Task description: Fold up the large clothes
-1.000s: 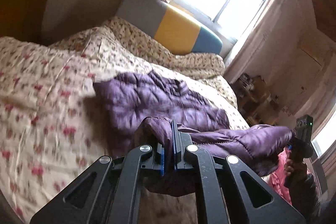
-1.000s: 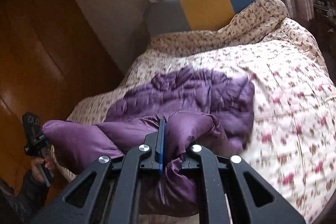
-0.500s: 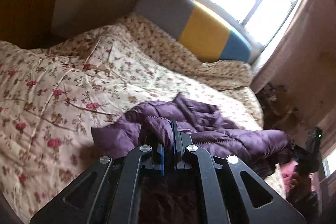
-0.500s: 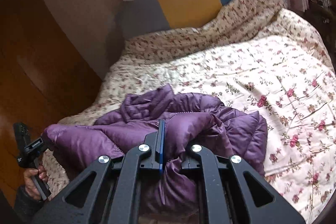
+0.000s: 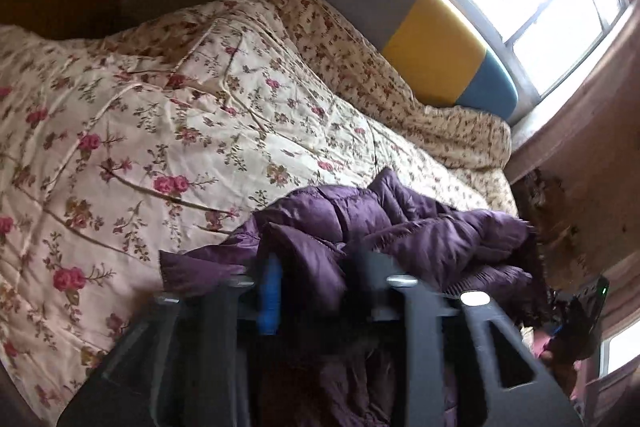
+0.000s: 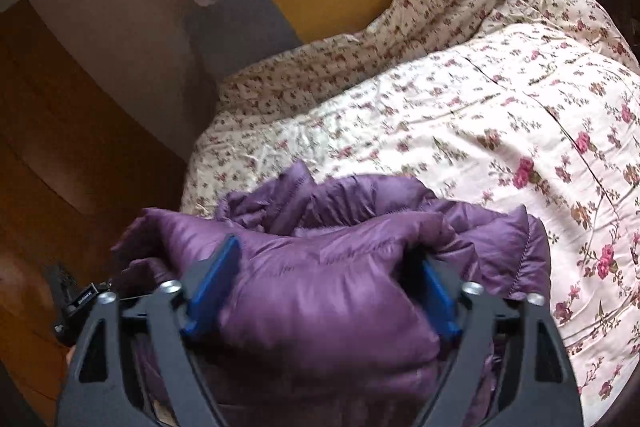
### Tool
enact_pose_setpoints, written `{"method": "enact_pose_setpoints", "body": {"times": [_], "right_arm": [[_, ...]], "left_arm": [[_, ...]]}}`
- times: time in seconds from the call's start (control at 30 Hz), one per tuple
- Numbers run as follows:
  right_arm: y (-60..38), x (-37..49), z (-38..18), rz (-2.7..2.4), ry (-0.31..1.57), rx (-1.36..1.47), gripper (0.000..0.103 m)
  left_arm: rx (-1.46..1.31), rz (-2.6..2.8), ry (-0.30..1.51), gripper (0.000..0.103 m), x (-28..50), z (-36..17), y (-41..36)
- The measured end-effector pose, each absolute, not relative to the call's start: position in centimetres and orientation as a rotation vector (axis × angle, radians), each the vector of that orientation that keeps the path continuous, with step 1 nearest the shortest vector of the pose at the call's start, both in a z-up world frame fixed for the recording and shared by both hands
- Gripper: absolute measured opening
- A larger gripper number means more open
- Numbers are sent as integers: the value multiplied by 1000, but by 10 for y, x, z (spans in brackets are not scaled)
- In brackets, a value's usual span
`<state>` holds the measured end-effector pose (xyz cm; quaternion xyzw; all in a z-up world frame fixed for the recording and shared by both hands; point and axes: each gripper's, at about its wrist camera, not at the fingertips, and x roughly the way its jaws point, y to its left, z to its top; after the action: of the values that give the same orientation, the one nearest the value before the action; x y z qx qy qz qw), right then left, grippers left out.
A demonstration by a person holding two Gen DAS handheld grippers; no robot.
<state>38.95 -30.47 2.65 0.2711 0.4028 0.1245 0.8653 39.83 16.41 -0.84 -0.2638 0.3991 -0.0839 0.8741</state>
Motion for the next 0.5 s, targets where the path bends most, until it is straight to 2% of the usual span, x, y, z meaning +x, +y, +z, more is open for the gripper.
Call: {"method": "enact_pose_setpoints", "body": {"times": [0.03,0.07,0.17,0.27,0.5], "right_arm": [[-306,388,32,262,832,575,95],[-309,384,37,267,815,580,95],[-316,366,49,275,785,567,100],[-325,345,46,241,790,540,101],[-352,295,-17,112,925,532,101]], "left_arm": [[-573,-164,803,70,393,-5,172],[-588,-150,781,74,388,-1,178],[-606,-163,771,75,374,0,188],[-590,-202,809,75,353,-14,188],[-675,-300,879,75,290,-63,176]]}}
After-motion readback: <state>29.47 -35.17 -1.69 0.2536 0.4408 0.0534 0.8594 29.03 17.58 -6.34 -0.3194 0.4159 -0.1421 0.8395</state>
